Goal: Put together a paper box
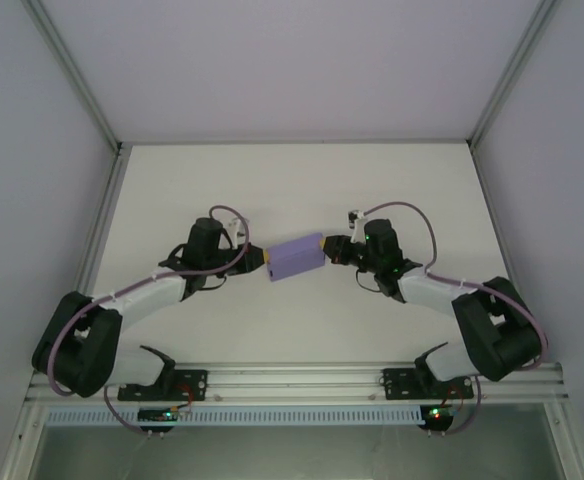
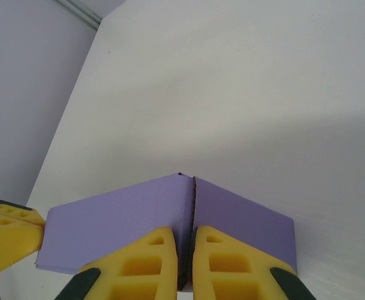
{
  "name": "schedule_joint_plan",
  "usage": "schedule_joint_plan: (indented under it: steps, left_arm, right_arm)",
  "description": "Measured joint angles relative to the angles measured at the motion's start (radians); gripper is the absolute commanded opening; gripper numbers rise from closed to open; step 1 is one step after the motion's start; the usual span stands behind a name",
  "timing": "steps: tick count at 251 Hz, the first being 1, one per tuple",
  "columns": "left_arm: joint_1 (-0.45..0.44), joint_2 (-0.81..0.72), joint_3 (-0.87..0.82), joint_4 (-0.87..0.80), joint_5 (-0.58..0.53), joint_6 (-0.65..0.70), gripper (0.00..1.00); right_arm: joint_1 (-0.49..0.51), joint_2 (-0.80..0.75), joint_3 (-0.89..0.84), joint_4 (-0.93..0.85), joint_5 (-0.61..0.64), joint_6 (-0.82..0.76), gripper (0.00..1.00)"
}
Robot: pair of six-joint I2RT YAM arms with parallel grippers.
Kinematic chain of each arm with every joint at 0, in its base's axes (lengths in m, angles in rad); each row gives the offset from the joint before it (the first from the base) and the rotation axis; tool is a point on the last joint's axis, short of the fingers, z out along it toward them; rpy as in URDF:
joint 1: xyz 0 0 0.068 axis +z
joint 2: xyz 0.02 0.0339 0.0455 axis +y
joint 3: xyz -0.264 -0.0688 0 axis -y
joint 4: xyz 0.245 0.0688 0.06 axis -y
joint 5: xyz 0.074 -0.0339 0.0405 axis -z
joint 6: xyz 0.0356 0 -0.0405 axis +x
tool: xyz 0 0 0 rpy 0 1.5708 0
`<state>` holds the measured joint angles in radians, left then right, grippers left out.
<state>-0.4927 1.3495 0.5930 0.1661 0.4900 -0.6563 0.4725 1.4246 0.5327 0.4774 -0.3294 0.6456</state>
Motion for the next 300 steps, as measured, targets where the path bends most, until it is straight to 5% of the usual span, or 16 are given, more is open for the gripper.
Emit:
schedule_joint_plan:
  steps: [23, 50, 74, 88, 114, 131, 166, 224, 261, 300]
  left_arm:
    - [-0.001, -0.008, 0.008, -0.012, -0.002, 0.000, 0.00]
    - [-0.005, -0.021, 0.060, -0.098, -0.021, 0.018, 0.24]
    - [-0.011, -0.020, 0.130, -0.235, -0.071, 0.052, 0.65]
    - [-0.010, -0.020, 0.188, -0.327, -0.107, 0.075, 1.00]
    - [-0.006, -0.021, 0.323, -0.430, -0.169, 0.118, 0.99]
    - [0.001, -0.031, 0.392, -0.456, -0.208, 0.146, 0.99]
    - [0.055, -0.061, 0.460, -0.510, -0.311, 0.187, 0.99]
    - [0.206, -0.108, 0.413, -0.584, -0.424, 0.201, 0.99]
    - [0.240, -0.183, 0.330, -0.614, -0.454, 0.200, 0.99]
    - [0.263, -0.236, 0.286, -0.638, -0.475, 0.193, 1.00]
  right_arm:
    - [0.000, -0.017, 0.005, -0.013, 0.001, -0.003, 0.16]
    - [0.000, -0.027, 0.039, -0.087, -0.001, -0.023, 0.30]
    - [0.001, -0.034, 0.098, -0.206, -0.001, -0.069, 0.47]
    - [0.000, -0.037, 0.137, -0.280, -0.003, -0.108, 0.54]
    - [-0.004, -0.050, 0.222, -0.386, -0.014, -0.184, 0.70]
    - [-0.008, -0.066, 0.279, -0.421, -0.036, -0.270, 0.98]
    - [0.015, -0.078, 0.396, -0.514, -0.103, -0.643, 0.99]
    - [0.215, 0.031, 0.557, -0.799, -0.106, -1.410, 0.99]
    - [0.213, 0.234, 0.763, -0.984, -0.093, -1.667, 0.93]
    - [0.221, 0.405, 0.924, -1.154, -0.020, -1.823, 0.76]
